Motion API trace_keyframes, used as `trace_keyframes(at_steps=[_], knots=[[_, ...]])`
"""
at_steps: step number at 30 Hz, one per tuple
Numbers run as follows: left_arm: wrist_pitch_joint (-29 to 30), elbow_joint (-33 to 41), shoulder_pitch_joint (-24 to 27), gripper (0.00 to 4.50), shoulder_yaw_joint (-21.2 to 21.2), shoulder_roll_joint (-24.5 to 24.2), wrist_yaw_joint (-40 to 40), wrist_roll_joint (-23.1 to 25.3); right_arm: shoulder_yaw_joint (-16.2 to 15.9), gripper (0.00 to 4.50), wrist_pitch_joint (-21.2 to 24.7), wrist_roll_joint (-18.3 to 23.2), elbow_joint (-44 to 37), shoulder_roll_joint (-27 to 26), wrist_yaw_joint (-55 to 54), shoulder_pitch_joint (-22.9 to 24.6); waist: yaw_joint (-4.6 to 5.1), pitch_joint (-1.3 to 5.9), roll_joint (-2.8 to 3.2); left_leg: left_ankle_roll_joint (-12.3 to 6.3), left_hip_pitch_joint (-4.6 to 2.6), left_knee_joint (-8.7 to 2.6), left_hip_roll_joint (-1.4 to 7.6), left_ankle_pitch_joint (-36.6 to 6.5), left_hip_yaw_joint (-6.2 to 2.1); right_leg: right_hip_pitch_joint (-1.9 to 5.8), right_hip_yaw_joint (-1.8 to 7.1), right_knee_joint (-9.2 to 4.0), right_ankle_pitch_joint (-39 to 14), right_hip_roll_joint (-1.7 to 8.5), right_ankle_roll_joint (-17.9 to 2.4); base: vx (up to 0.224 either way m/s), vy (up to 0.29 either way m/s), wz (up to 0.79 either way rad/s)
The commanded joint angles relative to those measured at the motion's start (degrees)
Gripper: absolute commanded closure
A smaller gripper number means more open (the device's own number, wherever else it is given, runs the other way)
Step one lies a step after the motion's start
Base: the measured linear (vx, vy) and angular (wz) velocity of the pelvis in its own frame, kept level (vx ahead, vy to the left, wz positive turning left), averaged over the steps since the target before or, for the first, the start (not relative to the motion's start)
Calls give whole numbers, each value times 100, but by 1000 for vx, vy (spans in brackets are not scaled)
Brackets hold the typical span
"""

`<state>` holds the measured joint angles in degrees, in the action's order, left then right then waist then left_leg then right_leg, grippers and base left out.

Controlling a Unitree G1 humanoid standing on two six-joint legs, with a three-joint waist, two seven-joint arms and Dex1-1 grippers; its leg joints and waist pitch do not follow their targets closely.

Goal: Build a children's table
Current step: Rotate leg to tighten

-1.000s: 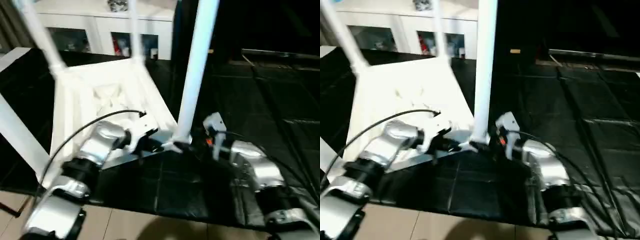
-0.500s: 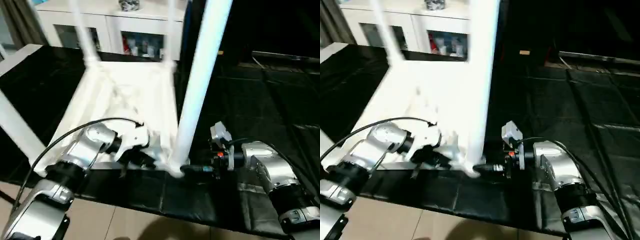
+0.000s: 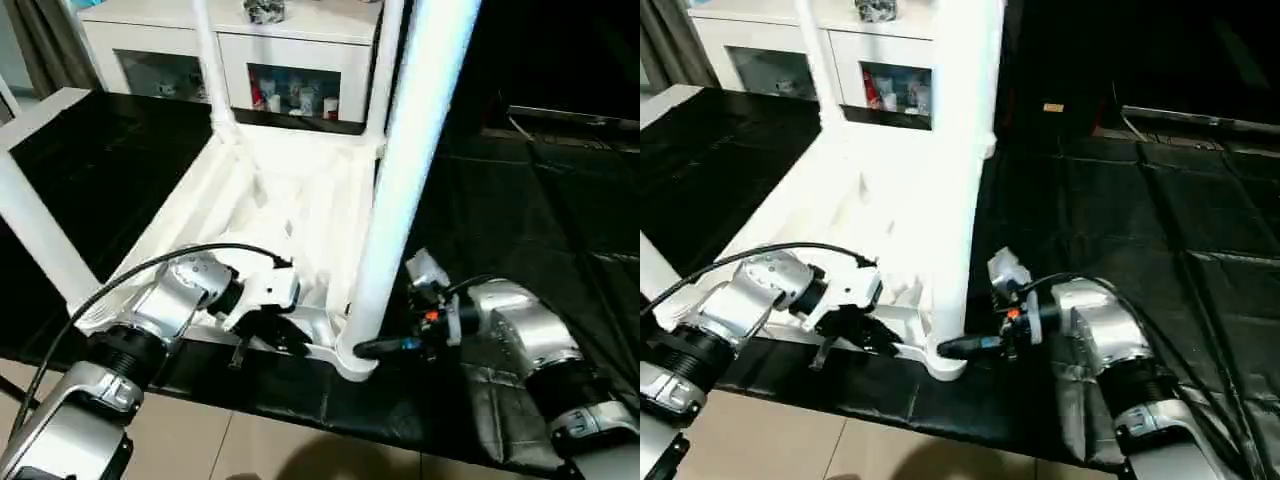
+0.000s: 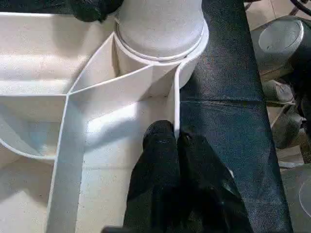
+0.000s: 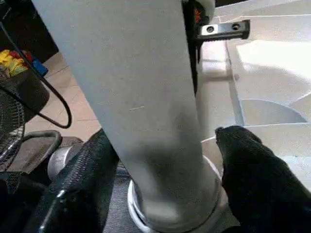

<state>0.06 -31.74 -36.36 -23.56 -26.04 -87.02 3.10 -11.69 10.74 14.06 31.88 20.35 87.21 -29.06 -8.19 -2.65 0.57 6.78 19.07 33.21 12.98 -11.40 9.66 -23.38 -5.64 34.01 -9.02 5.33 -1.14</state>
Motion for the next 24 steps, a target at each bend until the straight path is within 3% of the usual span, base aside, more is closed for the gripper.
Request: trace_keyframes(at_steps=[1, 10, 16, 19, 20, 22, 24], knots=[[-87, 170, 46, 450, -226, 31, -258, 15, -19, 153, 26, 52, -41, -2, 67, 16, 43, 384, -45, -350, 41, -359, 29, -885, 82, 323, 268, -325, -1436, 266, -1199, 0, 0, 0], [-119, 164, 66, 450, -239, -10, -237, 42, -87, 227, 20, 75, -51, -51, 151, 46, 50, 387, -65, -334, 52, -364, 30, -873, 73, 338, 266, -317, -1462, 267, -1170, 0, 0, 0], [-100, 149, 71, 450, -232, -15, -167, 65, -107, 239, 41, 95, -100, -78, 176, 76, 49, 386, -70, -331, 53, -361, 28, -857, 73, 336, 267, -316, -1496, 266, -1144, 0, 0, 0], [60, 85, 63, 450, -185, 60, 83, 114, -17, 240, 101, 163, -162, -195, 1, 152, 55, 382, -41, -317, 51, -364, 30, -906, 74, 328, 268, -325, -1494, 262, -1147, 0, 0, 0], [169, 33, 46, 450, -128, 139, 256, 113, 45, 240, 116, 169, -196, -276, -209, 197, 48, 381, 0, -288, 42, -366, 29, -948, 70, 328, 269, -325, -1529, 264, -1150, 0, 0, 0], [240, -3, 35, 450, -90, 191, 370, 108, 84, 241, 121, 168, -218, -329, -353, 227, 56, 366, -30, -255, 41, -380, 22, -1052, 70, 330, 265, -362, -1703, 263, -1098, 0, 0, 0], [521, -77, -13, 450, 51, 388, 715, 49, 183, 242, 95, -9, -161, -544, -1118, 262, 72, 344, -8, -202, 24, -387, 7, -1214, 67, 310, 258, -416, -2118, 260, -957, 0, 0, 0]])
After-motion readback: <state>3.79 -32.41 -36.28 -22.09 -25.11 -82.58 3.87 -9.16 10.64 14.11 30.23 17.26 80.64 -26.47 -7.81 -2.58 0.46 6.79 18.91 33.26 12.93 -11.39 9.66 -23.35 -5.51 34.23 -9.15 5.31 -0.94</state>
